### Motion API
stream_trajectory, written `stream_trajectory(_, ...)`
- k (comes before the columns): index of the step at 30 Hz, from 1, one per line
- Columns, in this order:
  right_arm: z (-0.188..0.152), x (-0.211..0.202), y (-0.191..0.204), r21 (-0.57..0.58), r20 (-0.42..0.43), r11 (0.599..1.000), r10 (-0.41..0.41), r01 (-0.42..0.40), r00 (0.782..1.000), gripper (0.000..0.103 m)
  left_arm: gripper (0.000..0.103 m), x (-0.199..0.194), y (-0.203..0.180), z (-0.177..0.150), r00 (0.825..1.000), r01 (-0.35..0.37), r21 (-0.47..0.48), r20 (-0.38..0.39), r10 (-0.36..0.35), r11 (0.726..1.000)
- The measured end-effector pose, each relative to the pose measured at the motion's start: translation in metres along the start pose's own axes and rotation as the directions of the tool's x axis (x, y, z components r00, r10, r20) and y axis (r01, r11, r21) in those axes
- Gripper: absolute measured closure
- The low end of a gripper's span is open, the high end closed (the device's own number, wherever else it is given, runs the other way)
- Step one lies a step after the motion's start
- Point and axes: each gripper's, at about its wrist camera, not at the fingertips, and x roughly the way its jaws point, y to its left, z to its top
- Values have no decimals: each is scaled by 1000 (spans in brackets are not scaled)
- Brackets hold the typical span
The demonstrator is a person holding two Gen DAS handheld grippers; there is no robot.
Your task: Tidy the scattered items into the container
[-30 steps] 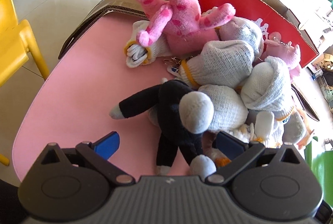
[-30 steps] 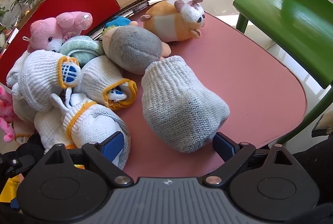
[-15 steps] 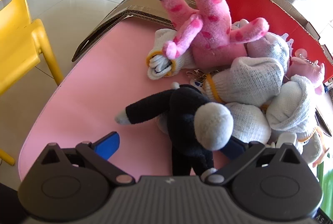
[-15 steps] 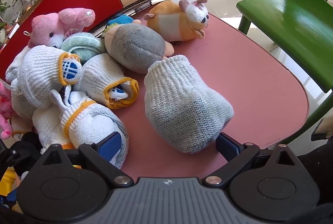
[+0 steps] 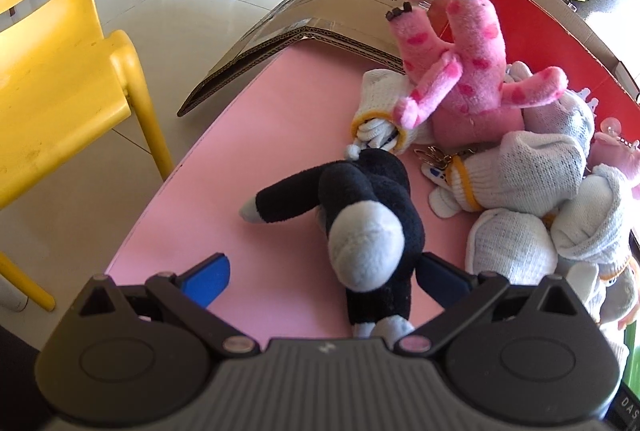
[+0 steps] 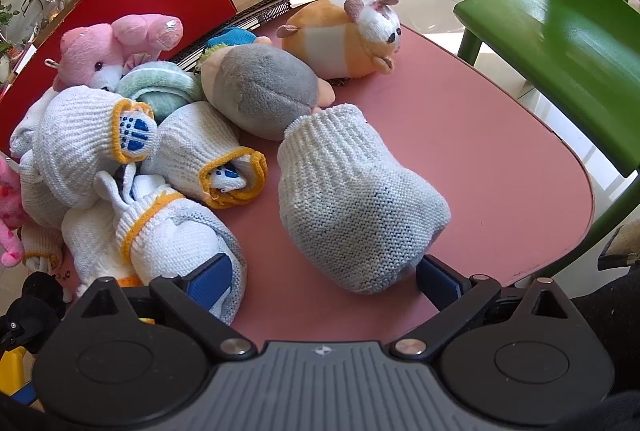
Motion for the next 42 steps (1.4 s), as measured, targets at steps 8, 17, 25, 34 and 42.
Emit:
stream_trajectory(8, -1, 0, 1, -6, 0, 1000, 2, -2, 1000, 3, 0, 9, -8, 1, 999, 49, 6, -16, -49, 999)
stream_trajectory(17, 0, 0, 2, 5, -7, 1000, -4, 4, 1000, 3, 0, 13, -14, 3, 991, 130, 2, -20, -130, 992)
stream_trajectory(25, -1, 1, 5, 2, -2, 1000, -13, 13, 1000, 3, 0, 20, -7, 7, 988, 148, -60, -27, -150, 987)
stream_trajectory(34, -1, 0, 5, -1, -1, 1000, -16, 16, 1000, 2, 0, 30, -16, 4, 996, 82, -17, -31, -83, 996)
stream_trajectory(42, -2, 0, 6, -10, 0, 1000, -20, 20, 1000, 2, 0, 37, -21, 7, 1000, 15, 13, -9, -15, 1000)
